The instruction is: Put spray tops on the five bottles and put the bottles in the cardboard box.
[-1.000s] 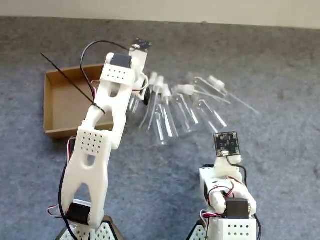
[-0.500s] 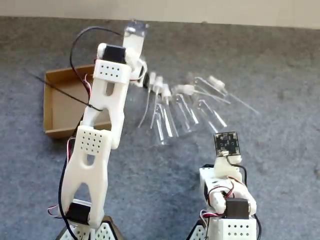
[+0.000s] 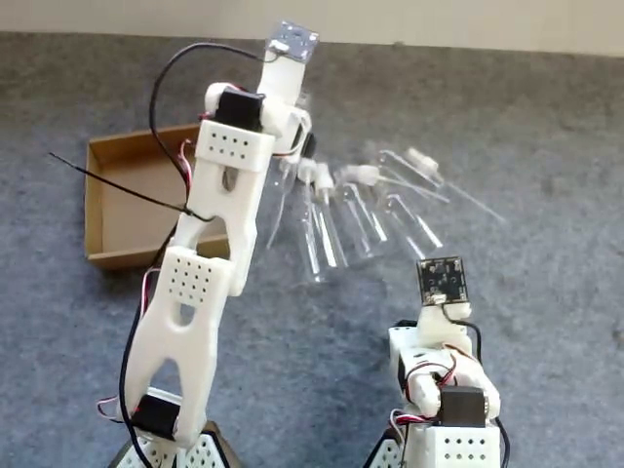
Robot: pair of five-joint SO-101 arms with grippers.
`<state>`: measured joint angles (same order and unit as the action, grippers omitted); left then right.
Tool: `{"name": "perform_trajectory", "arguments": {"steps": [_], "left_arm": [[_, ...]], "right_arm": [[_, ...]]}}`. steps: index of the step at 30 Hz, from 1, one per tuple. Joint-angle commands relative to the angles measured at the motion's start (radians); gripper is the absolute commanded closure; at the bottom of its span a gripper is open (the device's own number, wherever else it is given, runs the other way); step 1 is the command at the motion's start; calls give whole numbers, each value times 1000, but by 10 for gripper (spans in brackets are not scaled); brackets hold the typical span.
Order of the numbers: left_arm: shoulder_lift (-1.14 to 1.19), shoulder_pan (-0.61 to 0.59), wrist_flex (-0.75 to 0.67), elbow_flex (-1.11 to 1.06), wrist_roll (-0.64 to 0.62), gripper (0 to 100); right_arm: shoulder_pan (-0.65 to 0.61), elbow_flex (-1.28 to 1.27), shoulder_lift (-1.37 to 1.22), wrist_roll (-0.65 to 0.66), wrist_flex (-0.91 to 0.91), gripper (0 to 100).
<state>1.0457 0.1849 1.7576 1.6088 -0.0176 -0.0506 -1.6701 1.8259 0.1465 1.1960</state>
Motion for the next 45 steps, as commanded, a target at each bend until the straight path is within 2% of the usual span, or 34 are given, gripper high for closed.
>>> {"name": "perform_trajectory", "arguments": {"steps": [1,13,19,21,25,27,36,40,45], "left_arm": [[-185,19,11,-28,-9,877],[-670,22,6,-702,-6,877],[-903,77,5,-986,-6,877],[-984,99,5,-1079,-5,877],[-1153,131,3,-1256,-5,877],[-1237,133,3,-1336,-5,877],[-1661,125,2,-1736,-3,873],[-1836,125,-107,-1965,-3,873],[-2037,125,-351,-2272,-3,873]], "right_arm": [[15,-171,12,8,-22,991],[15,-171,12,8,-30,991],[16,-171,12,11,-33,991],[16,-171,13,63,-38,990],[16,-171,13,282,-50,990],[16,-171,13,351,-51,990],[18,-35,13,385,-45,990],[59,87,13,385,-45,989],[242,232,10,385,-53,989]]}}
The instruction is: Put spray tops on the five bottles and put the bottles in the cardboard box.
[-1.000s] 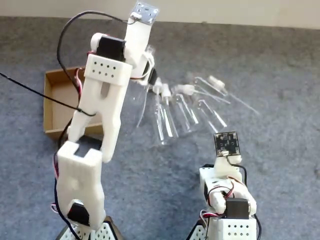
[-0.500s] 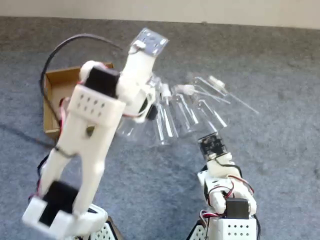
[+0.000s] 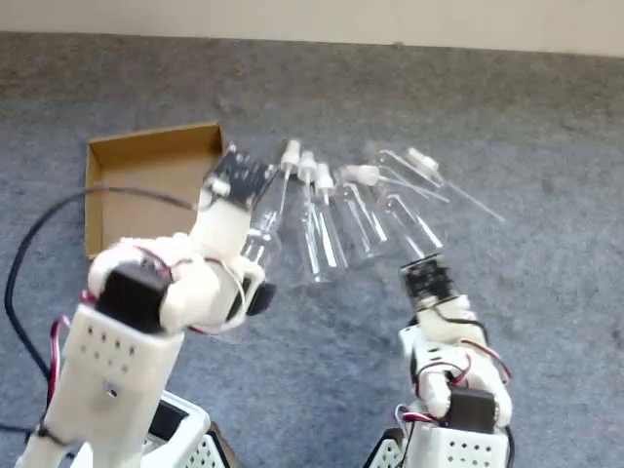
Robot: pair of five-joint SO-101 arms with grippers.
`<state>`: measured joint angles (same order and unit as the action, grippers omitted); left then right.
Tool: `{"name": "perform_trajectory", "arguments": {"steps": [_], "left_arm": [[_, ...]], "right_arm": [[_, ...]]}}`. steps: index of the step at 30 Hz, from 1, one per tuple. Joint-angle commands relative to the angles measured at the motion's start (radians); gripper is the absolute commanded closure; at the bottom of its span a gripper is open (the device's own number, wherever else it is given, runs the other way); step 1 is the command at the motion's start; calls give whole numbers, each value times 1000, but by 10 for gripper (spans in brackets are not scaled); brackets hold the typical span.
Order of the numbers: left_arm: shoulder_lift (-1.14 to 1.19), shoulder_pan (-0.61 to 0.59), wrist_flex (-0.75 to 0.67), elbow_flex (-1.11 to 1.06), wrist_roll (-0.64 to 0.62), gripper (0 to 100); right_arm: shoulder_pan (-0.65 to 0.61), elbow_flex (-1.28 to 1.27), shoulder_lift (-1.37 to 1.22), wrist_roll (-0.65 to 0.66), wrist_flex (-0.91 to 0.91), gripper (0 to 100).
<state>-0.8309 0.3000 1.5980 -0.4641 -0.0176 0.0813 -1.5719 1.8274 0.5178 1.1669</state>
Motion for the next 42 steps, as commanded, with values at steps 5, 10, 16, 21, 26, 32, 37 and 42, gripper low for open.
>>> {"name": "perform_trajectory", "arguments": {"steps": [5,10,16,21,26,32,37,42], "left_arm": [[-326,10,-431,-455,-3,873],[-452,15,-611,-654,-3,873],[-545,18,-744,-806,-9,873],[-625,18,-772,-885,-11,873],[-743,19,-772,-954,-11,874],[-929,18,-767,-1056,-9,873],[-1006,18,-770,-1101,-6,873],[-995,12,-770,-1107,-6,873]], "right_arm": [[263,320,5,17,-24,988],[320,489,-73,17,-16,988],[320,697,-450,17,-16,988],[239,877,-763,17,-16,988],[159,1033,-1041,14,-16,988],[67,1216,-1323,17,-16,988],[-36,1400,-1531,17,-16,988],[-114,1620,-1751,17,-16,988]]}}
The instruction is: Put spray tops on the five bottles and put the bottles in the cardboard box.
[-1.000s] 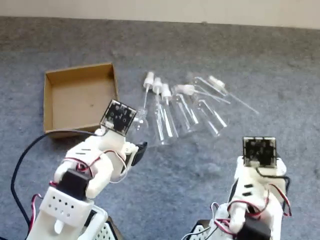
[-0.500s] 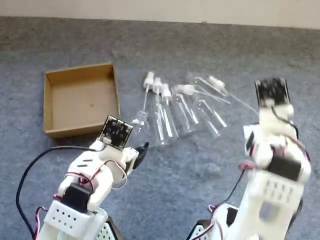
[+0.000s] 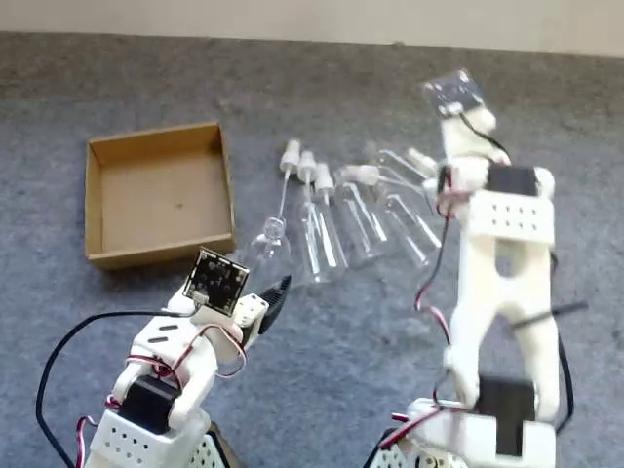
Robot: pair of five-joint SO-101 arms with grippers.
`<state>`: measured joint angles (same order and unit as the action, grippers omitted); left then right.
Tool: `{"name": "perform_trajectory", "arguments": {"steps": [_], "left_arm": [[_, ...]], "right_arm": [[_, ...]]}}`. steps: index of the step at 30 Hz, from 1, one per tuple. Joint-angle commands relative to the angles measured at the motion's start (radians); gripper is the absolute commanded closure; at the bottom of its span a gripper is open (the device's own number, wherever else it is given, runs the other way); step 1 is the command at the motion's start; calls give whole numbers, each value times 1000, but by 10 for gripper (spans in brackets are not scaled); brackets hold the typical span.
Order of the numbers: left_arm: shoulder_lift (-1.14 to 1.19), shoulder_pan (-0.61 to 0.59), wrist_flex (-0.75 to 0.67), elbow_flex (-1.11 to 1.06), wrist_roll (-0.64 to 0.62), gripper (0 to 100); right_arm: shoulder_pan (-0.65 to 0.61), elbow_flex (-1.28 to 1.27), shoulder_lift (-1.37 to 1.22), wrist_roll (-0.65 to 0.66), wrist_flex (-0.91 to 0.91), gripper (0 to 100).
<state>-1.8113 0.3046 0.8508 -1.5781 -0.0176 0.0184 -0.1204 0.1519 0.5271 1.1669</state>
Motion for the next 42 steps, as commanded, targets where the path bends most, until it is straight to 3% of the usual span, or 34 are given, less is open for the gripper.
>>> {"name": "perform_trajectory", "arguments": {"steps": [1,9,17,25,42], "left_arm": [[-15,7,-23,5,-6,873],[-15,5,-23,4,-5,873],[-15,5,-23,4,-5,873],[-15,4,-23,1,-3,873],[-15,4,-25,-10,-3,873]], "right_arm": [[-65,216,-122,8,-16,988],[-147,575,-470,161,-15,854],[-236,891,-757,232,-15,853],[-239,1086,-1012,233,-15,853],[-240,1191,-1078,235,234,849]]}}
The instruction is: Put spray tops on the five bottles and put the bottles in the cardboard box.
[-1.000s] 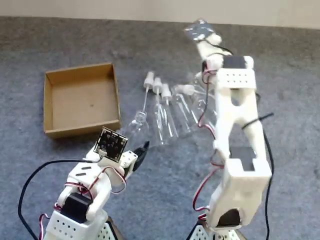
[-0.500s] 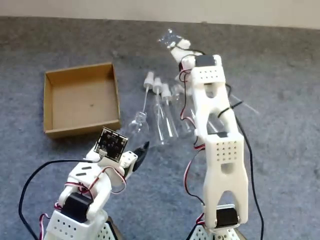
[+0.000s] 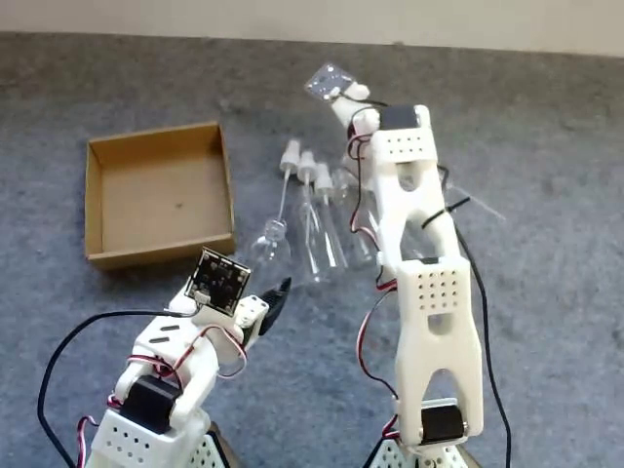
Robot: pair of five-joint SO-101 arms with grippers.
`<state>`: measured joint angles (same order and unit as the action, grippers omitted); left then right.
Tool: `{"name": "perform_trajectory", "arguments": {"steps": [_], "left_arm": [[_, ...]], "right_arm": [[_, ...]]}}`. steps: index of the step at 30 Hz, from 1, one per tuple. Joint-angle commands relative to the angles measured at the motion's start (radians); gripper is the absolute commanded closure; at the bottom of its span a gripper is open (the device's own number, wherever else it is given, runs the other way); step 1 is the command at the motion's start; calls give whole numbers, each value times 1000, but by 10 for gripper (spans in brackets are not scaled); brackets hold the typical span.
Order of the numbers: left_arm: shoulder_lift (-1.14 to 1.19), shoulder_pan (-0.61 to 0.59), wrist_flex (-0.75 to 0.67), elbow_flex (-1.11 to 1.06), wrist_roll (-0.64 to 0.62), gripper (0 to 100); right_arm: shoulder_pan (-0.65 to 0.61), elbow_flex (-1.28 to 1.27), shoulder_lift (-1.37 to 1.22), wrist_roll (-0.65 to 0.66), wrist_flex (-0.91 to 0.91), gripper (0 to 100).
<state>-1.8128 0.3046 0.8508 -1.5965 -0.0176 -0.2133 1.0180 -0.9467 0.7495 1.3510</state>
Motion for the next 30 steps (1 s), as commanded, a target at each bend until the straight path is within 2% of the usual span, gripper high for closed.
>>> {"name": "perform_trajectory", "arguments": {"steps": [1,13,16,26,30], "left_arm": [[-13,4,-25,8,-3,873],[-13,4,-25,7,-3,873],[-13,4,-25,7,-3,873],[-13,4,-25,7,-2,873],[-13,4,-25,5,-2,873]], "right_arm": [[-8,53,21,12,62,849],[-16,61,27,25,154,848],[-19,61,21,81,153,848],[-19,53,18,91,113,847],[-19,53,-8,86,99,788]]}}
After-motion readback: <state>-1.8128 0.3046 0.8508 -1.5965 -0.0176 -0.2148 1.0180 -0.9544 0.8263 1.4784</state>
